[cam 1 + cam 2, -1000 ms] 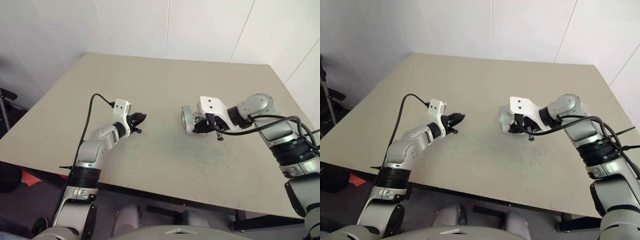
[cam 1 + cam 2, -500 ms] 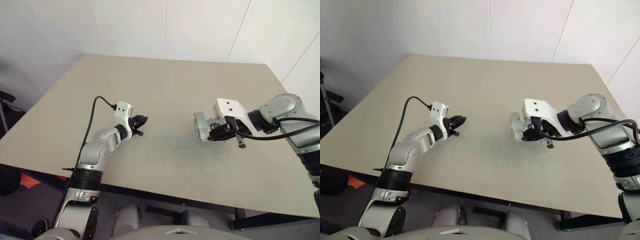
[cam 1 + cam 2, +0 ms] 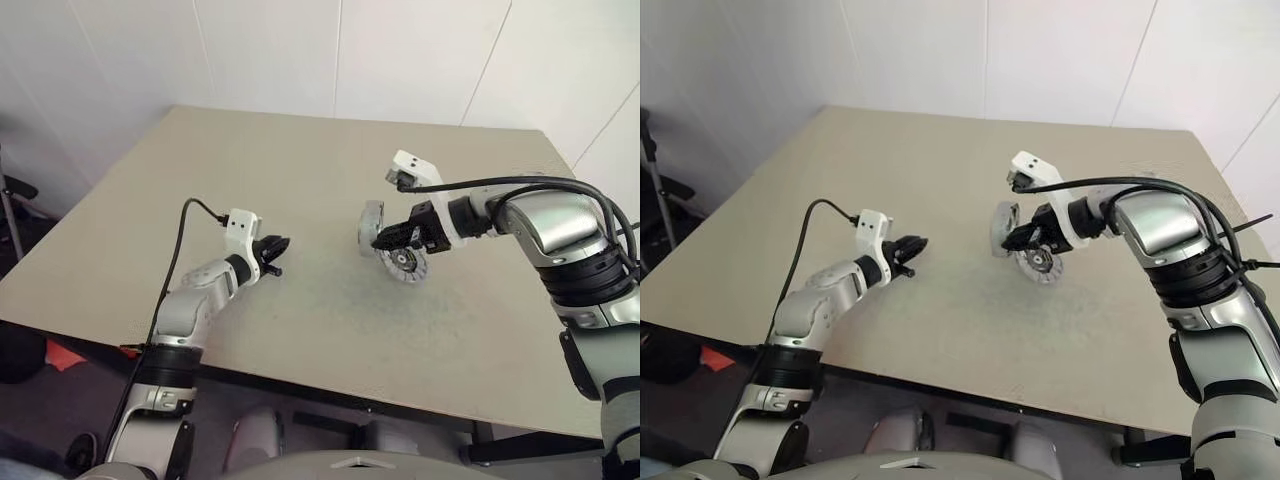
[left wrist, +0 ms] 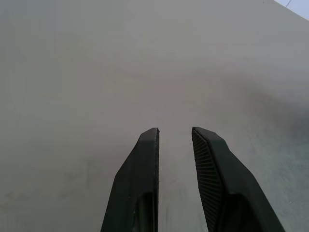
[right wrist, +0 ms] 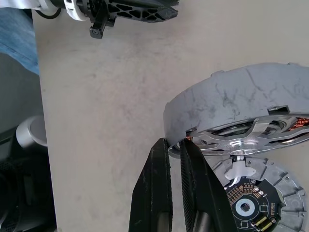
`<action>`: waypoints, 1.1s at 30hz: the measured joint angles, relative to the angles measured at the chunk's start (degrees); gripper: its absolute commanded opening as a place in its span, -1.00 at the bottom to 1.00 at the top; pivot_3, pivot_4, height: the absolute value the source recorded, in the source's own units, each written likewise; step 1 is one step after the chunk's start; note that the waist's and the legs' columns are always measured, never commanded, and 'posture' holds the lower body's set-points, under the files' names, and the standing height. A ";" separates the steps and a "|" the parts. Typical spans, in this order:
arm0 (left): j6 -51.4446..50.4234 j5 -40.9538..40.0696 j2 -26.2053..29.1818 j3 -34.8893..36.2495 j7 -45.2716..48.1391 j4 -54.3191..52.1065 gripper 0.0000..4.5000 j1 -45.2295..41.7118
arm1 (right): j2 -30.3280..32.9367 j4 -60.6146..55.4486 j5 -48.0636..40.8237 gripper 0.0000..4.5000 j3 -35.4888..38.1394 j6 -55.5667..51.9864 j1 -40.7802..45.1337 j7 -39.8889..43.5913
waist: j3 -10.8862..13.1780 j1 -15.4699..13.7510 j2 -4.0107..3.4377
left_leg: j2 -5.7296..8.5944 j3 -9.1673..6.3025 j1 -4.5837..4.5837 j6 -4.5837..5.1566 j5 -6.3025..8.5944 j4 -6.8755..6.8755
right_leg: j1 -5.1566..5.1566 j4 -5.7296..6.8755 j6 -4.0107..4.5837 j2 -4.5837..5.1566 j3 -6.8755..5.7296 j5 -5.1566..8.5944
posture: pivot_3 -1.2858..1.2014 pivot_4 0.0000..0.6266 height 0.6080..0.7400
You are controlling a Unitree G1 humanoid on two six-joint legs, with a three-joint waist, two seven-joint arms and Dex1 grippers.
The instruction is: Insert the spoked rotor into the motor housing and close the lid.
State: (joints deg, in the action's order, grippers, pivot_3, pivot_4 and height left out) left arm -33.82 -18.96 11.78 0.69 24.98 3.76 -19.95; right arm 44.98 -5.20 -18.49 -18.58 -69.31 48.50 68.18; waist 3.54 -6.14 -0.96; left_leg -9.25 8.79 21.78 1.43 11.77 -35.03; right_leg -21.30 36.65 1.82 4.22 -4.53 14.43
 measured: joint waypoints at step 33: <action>-1.81 -0.24 -0.46 1.67 -3.15 -5.73 -0.49 4.93 | 0.69 -3.95 -4.46 -0.97 -9.53 -0.02 -1.90 -0.39 | 0.01 0.11 -0.01 | -0.06 0.00 -0.22 -0.32 -0.18 0.06 | 0.08 0.05 -0.03 -0.01 0.00 -0.01 | 0.03 -1.00 1.00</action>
State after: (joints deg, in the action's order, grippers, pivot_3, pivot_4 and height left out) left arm -35.62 -19.20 11.32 2.36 21.82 -1.97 -15.02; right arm 45.67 -9.15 -22.95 -28.11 -69.33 46.60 67.79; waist 3.55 -6.04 -0.97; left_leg -9.31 8.79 21.57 1.11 11.59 -34.97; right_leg -21.22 36.71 1.79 4.21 -4.53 14.42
